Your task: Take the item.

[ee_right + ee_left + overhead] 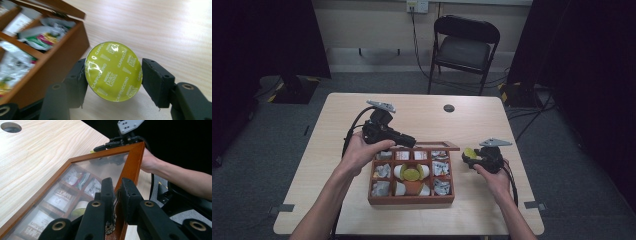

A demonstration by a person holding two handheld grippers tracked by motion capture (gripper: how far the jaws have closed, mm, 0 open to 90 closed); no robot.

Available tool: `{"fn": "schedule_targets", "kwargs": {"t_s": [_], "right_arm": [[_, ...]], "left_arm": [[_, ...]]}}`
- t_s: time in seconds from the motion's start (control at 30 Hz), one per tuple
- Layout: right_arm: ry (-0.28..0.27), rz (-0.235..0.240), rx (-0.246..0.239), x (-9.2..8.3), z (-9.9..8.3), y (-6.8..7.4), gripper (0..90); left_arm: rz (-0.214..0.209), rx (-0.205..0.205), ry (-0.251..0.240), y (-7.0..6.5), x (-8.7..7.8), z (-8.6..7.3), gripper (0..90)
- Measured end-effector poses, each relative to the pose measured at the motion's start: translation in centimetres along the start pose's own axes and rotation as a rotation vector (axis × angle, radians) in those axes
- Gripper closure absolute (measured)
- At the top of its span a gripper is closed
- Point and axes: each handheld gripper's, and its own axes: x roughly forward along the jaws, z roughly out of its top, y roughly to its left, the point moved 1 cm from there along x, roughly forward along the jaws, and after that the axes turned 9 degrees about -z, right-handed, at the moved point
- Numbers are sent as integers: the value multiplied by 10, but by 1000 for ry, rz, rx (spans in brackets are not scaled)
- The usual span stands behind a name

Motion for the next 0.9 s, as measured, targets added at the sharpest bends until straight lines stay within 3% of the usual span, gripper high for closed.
{"fn": "schedule_targets", "kwargs": {"t_s": [0.33,0.43,0.7,0.9], "right_arm": [[34,-55,-22,14,-6,-1,398],[33,-53,-3,15,-7,-2,390],[12,-55,42,11,-5,-3,205],[-6,-54,55,1,-4,-4,172]], "left_arm": [[0,-7,-6,-1,1,-1,808],[1,-4,-3,0,0,0,808],[-1,-6,1,0,1,-1,808],[-3,-4,4,0,0,-1,809]]}}
